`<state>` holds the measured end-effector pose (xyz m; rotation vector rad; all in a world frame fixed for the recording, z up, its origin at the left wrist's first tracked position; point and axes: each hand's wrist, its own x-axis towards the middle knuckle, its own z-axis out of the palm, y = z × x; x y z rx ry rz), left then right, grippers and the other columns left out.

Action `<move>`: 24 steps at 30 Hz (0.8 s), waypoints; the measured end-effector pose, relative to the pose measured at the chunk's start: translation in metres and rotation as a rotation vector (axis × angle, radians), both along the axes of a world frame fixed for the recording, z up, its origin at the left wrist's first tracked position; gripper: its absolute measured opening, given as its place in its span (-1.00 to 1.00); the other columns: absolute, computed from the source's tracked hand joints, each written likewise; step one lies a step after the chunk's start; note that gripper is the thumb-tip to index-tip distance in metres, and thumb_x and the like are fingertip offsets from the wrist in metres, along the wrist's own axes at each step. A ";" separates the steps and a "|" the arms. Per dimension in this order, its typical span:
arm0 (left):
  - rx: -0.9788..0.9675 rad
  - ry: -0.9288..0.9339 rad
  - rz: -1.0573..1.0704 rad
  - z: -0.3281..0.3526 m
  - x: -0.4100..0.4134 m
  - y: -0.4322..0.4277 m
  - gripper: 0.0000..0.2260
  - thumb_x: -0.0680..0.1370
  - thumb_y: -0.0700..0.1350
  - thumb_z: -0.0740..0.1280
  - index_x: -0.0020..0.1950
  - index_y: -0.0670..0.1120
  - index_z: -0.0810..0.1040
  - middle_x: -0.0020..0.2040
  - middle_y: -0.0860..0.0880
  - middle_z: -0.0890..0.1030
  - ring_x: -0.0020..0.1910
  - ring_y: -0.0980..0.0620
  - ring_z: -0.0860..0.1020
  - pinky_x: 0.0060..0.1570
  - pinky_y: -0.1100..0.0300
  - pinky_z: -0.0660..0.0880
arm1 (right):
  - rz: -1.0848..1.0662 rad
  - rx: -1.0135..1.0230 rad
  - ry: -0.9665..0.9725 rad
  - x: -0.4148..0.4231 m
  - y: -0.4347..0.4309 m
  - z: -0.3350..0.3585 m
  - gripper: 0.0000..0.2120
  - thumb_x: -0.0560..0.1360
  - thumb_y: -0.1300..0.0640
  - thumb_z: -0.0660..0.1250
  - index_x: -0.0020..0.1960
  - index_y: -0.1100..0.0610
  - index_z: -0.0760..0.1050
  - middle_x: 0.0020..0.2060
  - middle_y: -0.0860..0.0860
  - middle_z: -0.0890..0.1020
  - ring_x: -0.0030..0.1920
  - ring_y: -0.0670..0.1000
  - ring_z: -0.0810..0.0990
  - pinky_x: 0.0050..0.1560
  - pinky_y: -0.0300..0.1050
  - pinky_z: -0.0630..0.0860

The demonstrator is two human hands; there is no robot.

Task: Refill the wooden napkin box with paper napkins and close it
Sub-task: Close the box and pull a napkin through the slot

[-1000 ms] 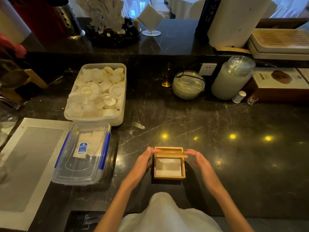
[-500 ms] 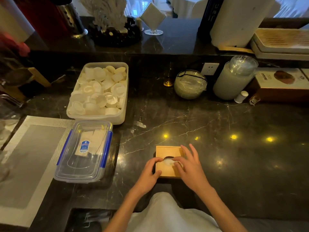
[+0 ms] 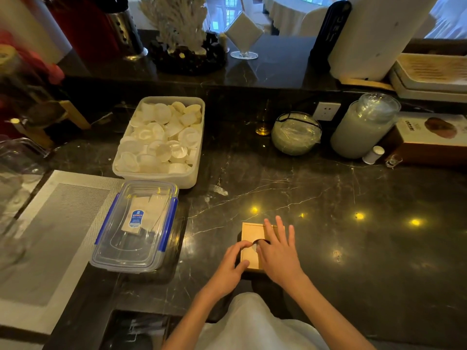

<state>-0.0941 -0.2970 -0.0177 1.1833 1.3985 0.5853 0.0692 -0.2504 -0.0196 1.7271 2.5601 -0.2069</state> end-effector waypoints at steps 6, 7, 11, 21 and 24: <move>-0.006 -0.018 -0.003 -0.001 0.000 -0.001 -0.61 0.64 -0.17 0.22 0.41 0.19 0.33 0.48 0.09 0.26 0.47 0.12 0.21 0.43 0.12 0.19 | -0.005 0.001 0.055 0.003 0.001 0.005 -0.83 0.47 0.06 0.44 0.05 0.01 0.66 0.46 0.15 0.37 0.56 0.24 0.03 0.48 0.31 -0.04; -0.009 -0.018 -0.004 -0.001 0.000 -0.001 -0.61 0.64 -0.17 0.22 0.41 0.20 0.33 0.48 0.09 0.25 0.48 0.12 0.20 0.45 0.08 0.18 | -0.011 0.004 0.062 0.002 0.003 0.006 -0.83 0.46 0.03 0.44 0.04 0.01 0.67 0.45 0.14 0.40 0.56 0.23 0.06 0.49 0.30 -0.01; -0.009 0.000 -0.012 -0.001 0.000 -0.002 -0.61 0.64 -0.17 0.21 0.41 0.20 0.32 0.48 0.09 0.25 0.48 0.10 0.19 0.49 0.01 0.19 | -0.028 0.000 0.118 0.005 0.009 0.007 -0.89 0.45 0.01 0.44 -0.06 0.02 0.66 0.36 0.07 0.49 0.55 0.18 0.13 0.51 0.23 0.05; 0.080 0.114 0.020 0.002 0.004 0.013 -0.68 0.64 -0.10 0.23 0.35 0.21 0.41 0.57 0.09 0.05 0.55 0.03 0.08 0.49 0.03 0.16 | -0.035 -0.056 0.541 0.044 -0.008 0.001 -0.95 0.51 0.10 0.40 -0.05 -0.04 0.57 0.43 0.00 0.39 0.57 -0.02 -0.01 0.47 -0.05 0.12; 0.131 0.166 0.006 0.003 0.006 0.024 -0.74 0.62 -0.06 0.27 0.29 0.18 0.49 0.58 0.07 0.03 0.56 0.03 0.03 0.48 -0.02 0.14 | -0.052 -0.041 0.598 0.046 -0.011 -0.004 -0.93 0.50 0.11 0.41 -0.05 -0.05 0.58 0.43 0.00 0.40 0.57 -0.05 0.05 0.46 -0.05 0.15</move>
